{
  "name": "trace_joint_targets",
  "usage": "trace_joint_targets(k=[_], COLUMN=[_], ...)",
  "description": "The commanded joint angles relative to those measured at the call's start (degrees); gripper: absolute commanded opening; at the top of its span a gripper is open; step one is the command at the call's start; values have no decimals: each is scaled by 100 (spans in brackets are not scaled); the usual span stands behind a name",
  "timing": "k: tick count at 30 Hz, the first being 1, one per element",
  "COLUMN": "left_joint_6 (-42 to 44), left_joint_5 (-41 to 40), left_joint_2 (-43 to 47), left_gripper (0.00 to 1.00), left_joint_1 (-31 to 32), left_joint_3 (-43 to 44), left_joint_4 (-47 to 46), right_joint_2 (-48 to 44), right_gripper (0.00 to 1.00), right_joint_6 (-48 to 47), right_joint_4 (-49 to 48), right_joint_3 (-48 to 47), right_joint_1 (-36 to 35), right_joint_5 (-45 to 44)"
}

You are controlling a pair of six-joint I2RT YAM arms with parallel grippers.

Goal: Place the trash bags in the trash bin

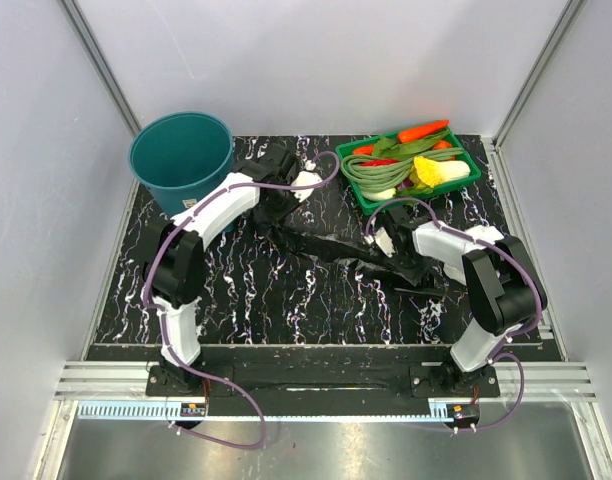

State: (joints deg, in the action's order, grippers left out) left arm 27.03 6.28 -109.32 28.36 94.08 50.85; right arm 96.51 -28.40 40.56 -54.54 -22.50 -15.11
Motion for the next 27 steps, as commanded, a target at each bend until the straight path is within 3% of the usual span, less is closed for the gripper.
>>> trace_joint_targets(k=[1, 9, 17, 27], left_joint_6=[118, -39, -303, -435], left_joint_5=[-215, -417, -602, -1402], left_joint_2=[-282, -696, -819, -898], left_gripper=[0, 0, 0, 0], left_joint_1=[12, -6, -94, -173], left_joint_3=[409, 699, 734, 690], left_joint_4=[-400, -892, -1270, -1596], right_joint_2=[26, -62, -80, 17], right_gripper=[45, 50, 52, 53], right_joint_6=[-244, -87, 150, 643], right_joint_4=[330, 884, 919, 1112], right_joint_3=[-293, -1110, -1322, -1823], right_joint_1=[9, 27, 114, 589], right_joint_5=[280, 1150, 1441, 2512])
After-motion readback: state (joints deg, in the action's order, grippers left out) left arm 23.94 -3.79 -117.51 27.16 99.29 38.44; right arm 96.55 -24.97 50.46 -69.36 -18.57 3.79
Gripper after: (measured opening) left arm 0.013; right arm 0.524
